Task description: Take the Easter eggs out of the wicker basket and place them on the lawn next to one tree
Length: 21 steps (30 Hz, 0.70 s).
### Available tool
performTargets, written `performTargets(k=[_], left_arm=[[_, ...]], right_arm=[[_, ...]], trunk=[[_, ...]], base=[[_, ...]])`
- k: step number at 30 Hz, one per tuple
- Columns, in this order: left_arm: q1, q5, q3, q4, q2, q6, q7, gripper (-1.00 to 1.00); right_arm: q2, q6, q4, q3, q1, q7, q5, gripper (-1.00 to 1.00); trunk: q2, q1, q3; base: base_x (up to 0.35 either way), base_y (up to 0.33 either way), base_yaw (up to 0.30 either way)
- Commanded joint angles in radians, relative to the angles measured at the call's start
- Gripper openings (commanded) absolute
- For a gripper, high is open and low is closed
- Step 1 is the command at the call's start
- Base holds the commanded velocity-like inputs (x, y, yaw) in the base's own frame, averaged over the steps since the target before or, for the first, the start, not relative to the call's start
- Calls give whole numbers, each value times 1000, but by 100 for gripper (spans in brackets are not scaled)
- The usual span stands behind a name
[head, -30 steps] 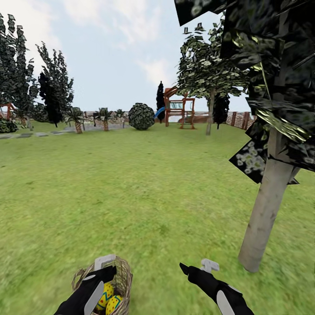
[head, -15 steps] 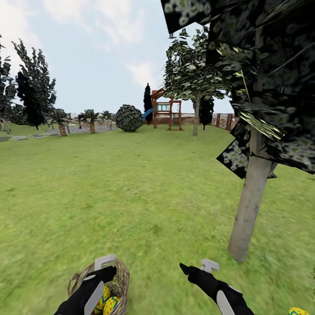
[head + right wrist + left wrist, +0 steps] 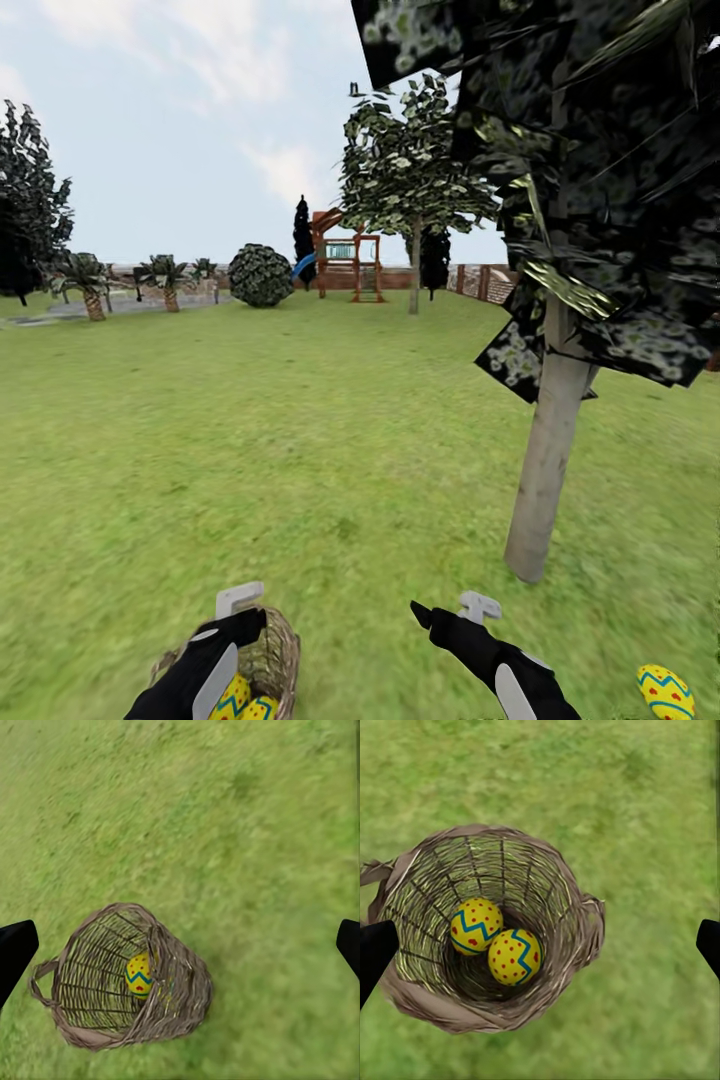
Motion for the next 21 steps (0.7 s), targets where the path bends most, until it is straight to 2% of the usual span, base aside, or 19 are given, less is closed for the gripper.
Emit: performTargets(k=[1,11,21], left_arm=[[0,10,-7,0,1,5,8,100],[-1,7,-5,9,1,21,3,100],[-3,6,-5,18,3,83,1,100]], right_arm=[[0,5,-1,-1,-1,1,-6,100],[0,6,-1,-2,-1,0,-6,100],[0,6,-1,-2,-1,0,-5,100]], trunk=[[-1,0,-1],[-1,0,0],[-1,0,0]], base=[[0,116,-87],[0,35,-27],[0,2,-1]])
